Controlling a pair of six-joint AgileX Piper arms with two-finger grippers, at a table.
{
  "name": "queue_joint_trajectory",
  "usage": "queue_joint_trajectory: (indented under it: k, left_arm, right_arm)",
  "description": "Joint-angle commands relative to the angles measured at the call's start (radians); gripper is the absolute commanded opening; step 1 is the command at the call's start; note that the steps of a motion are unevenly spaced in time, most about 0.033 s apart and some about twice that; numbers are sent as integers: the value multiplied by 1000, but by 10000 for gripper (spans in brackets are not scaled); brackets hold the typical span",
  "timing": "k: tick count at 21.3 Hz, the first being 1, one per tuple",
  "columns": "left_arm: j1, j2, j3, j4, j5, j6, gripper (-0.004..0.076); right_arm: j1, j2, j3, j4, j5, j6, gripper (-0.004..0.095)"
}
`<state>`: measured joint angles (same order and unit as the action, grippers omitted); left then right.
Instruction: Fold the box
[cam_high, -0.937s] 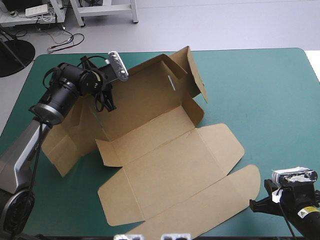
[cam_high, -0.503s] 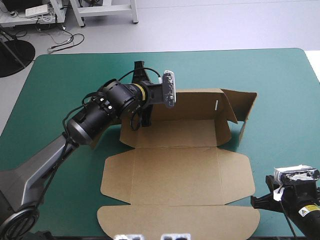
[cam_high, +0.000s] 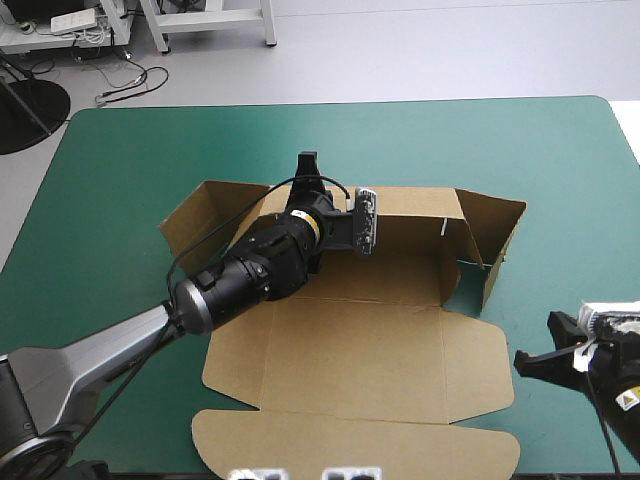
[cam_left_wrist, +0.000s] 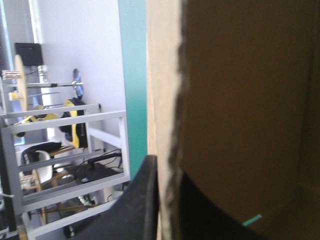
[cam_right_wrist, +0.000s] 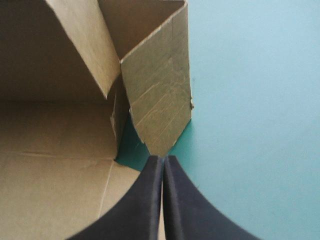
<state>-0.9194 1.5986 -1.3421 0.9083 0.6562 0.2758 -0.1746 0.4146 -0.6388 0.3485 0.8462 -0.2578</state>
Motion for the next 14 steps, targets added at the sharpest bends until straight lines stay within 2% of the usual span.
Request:
queue_joint_trajectory:
  k: [1,5,11,14]
  left_arm:
    - [-47,-43,44,302,-43,-299,-10]
    - [-56,-43,148,504,-19,-512,-10]
    - [-56,-43,199,570,8,-580,-10]
    - [-56,-43,199,569,4,-582,-10]
  right_arm:
    - [-1,111,-135,28,-85,17,-5]
    - [-1,307,-312,88,-66,-6,-5]
    - [-1,693,-651,241,41,-112,-5]
    - [-1,884,-791,273,99,-151,-5]
